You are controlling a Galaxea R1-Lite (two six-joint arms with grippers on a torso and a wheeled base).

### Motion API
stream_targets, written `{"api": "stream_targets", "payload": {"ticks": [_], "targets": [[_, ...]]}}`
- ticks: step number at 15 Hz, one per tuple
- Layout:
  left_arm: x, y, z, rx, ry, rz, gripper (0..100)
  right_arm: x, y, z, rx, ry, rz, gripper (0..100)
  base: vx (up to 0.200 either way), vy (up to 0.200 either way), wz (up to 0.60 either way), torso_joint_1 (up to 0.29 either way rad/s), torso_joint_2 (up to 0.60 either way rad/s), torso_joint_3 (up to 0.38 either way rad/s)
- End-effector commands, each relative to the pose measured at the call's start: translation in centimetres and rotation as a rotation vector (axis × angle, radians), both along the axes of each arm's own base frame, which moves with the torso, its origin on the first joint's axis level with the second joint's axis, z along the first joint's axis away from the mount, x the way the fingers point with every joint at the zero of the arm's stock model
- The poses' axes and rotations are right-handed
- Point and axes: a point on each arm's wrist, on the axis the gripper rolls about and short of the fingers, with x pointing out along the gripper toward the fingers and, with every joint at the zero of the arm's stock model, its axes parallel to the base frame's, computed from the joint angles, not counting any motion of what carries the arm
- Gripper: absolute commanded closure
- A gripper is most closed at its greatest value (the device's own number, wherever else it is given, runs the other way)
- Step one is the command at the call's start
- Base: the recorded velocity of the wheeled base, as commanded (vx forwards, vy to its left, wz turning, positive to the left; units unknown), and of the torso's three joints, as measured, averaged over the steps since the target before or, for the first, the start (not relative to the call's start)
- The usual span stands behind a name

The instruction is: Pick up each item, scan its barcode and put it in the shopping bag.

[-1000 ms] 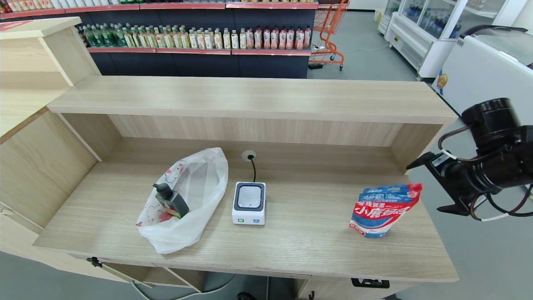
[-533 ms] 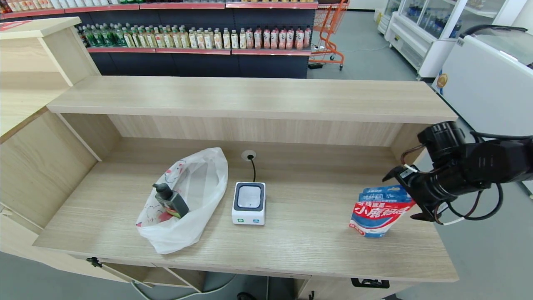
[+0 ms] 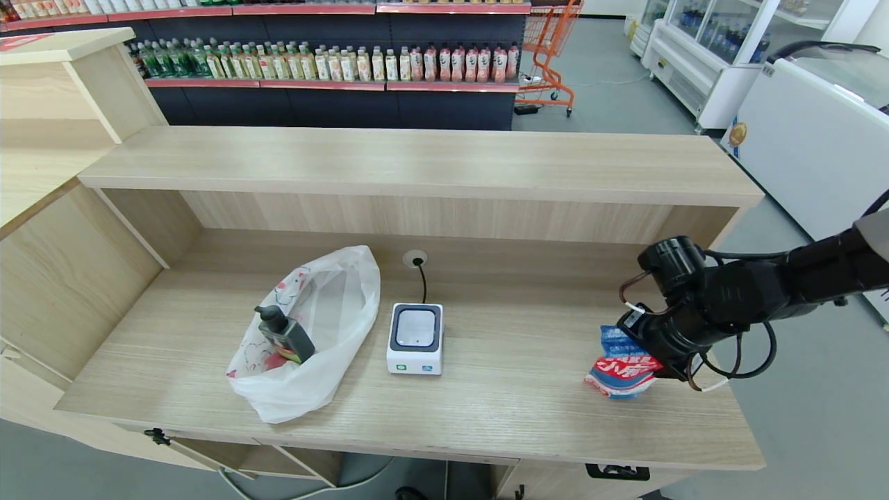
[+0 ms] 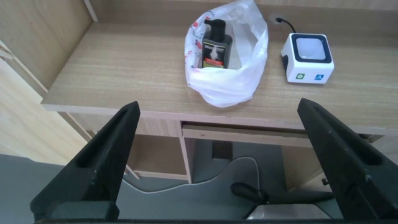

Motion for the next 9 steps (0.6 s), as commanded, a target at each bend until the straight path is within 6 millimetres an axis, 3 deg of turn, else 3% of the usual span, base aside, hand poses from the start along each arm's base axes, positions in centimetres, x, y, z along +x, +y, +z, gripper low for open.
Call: {"api": "stream_targets", "payload": {"ticks": [1,4,6,9], "targets": [[0.0,0.0,0.0,0.001,0.0,0.001,0,0.6,0.4,-1.7,-0.055,0.022,0.037,100,0.0,0.0,0.0,0.0,0.0,0.0],[0.0,0.0,0.0,0.0,0.0,0.0,0,0.9,1.3,-2.1,-0.17,-0.022,0.151,100,0.0,0.0,0.0,0.0,0.0,0.0],[0.0,0.0,0.0,0.0,0.0,0.0,0,0.9,1.6,-0.7,-0.19,-0.085,0.207,100,0.0,0.0,0.0,0.0,0.0,0.0],[0.0,0.0,0.0,0.001,0.0,0.001,0,-2.1,0.3,6.5,-0.141,-0.381,0.537,100,0.0,0.0,0.0,0.0,0.0,0.0]]}}
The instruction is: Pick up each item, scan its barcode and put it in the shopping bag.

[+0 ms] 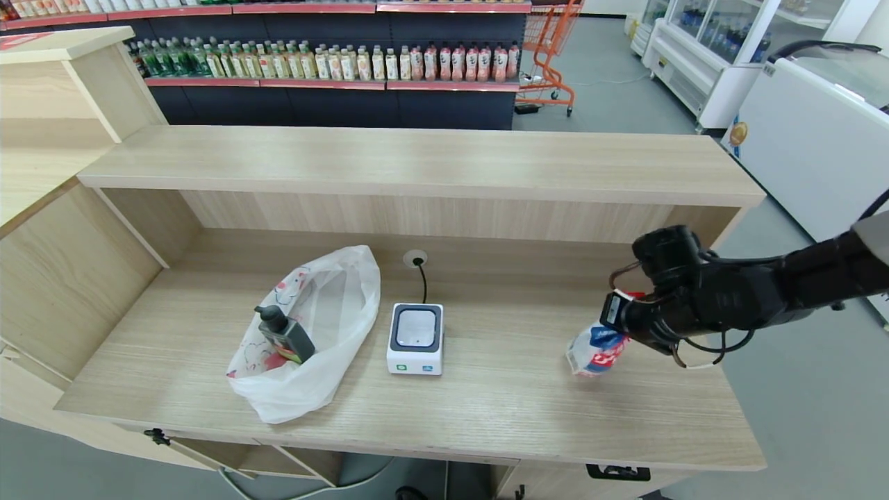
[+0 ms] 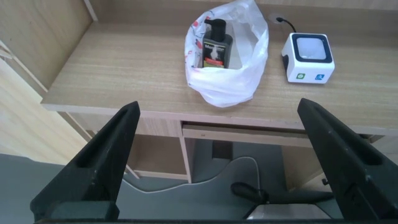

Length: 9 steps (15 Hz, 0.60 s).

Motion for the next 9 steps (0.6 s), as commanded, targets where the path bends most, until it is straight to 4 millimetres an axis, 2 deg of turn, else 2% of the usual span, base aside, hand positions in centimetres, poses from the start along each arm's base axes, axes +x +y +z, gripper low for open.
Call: {"api": "stream_targets", "payload": {"ticks": [1,3,5,6,7,9], "targets": [[0.0,0.0,0.0,0.0,0.0,0.0,0,-3.8,-2.6,6.3,0.063,-0.257,0.296,100,0.0,0.0,0.0,0.0,0.0,0.0],[0.0,0.0,0.0,0.0,0.0,0.0,0,-6.3,-6.1,8.1,0.144,-0.468,0.657,100,0.0,0.0,0.0,0.0,0.0,0.0],[0.0,0.0,0.0,0.0,0.0,0.0,0,-8.5,-8.2,9.2,0.254,-0.629,0.984,100,0.0,0.0,0.0,0.0,0.0,0.0],[0.0,0.0,0.0,0.0,0.0,0.0,0,-9.3,-8.4,9.6,0.311,-0.681,1.102,100,0.0,0.0,0.0,0.0,0.0,0.0],[0.0,0.0,0.0,0.0,0.0,0.0,0,-9.7,-8.3,9.8,0.329,-0.701,1.143,100,0.0,0.0,0.0,0.0,0.0,0.0],[0.0,0.0,0.0,0.0,0.0,0.001,0,-11.0,-7.0,10.4,0.353,-0.705,1.201,100,0.0,0.0,0.0,0.0,0.0,0.0]]}}
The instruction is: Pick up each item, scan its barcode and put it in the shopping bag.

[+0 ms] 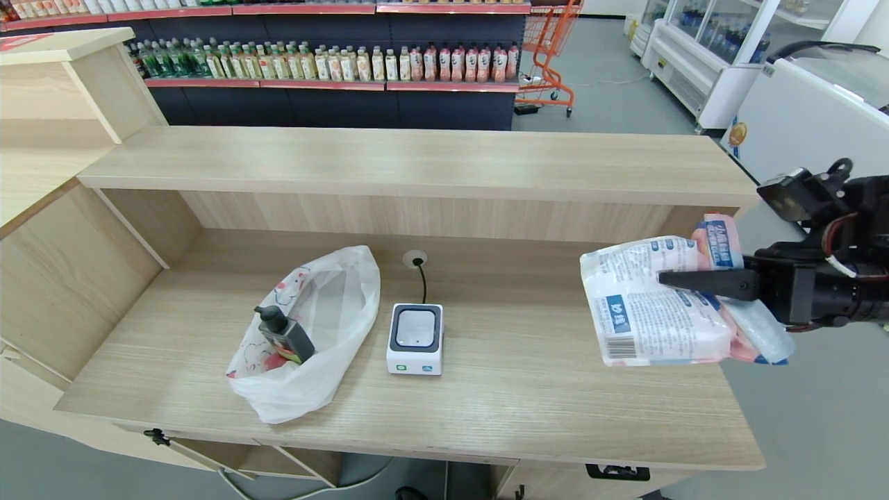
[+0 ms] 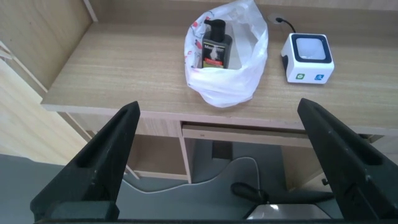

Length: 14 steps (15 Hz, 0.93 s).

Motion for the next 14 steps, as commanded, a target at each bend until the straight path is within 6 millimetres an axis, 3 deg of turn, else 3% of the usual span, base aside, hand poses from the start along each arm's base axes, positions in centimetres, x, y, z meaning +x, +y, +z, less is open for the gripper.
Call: {"api": "stream_targets", "payload": {"ticks": [1,2,8,14], "targets": [[0.0,0.0,0.0,0.0,0.0,0.001,0,-2.1,0.5,1.4,0.001,-0.058,0.024,100,0.0,0.0,0.0,0.0,0.0,0.0],[0.0,0.0,0.0,0.0,0.0,0.0,0,-3.6,1.5,1.3,0.002,-0.055,0.064,100,0.0,0.0,0.0,0.0,0.0,0.0],[0.0,0.0,0.0,0.001,0.0,0.0,0,-7.5,4.3,2.9,0.048,0.138,0.196,100,0.0,0.0,0.0,0.0,0.0,0.0],[0.0,0.0,0.0,0.001,0.0,0.0,0,-8.1,5.6,1.7,0.038,0.19,0.253,100,0.0,0.0,0.0,0.0,0.0,0.0]]}}
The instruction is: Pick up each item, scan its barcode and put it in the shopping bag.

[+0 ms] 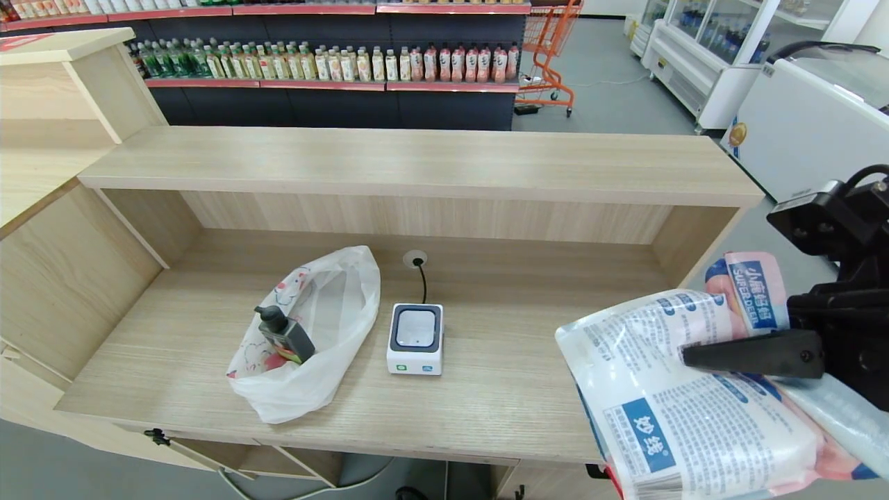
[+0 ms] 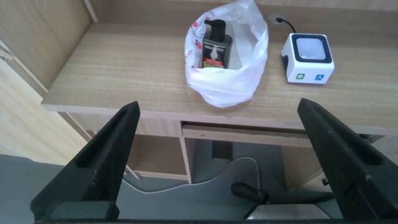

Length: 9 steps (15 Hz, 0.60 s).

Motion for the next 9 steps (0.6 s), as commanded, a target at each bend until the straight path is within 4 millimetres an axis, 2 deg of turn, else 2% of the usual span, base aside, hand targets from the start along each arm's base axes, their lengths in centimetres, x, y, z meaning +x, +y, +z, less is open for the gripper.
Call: {"api": "stream_targets", "payload": {"ticks": [1,9], "targets": [[0.0,0.0,0.0,-0.001,0.0,0.001,0,-0.2,0.7,-0.1,-0.001,-0.002,0.033,100,0.0,0.0,0.0,0.0,0.0,0.0],[0.0,0.0,0.0,-0.001,0.0,0.001,0,-0.1,2.1,-1.3,-0.043,-0.004,0.028,100,0.0,0.0,0.0,0.0,0.0,0.0]]}}
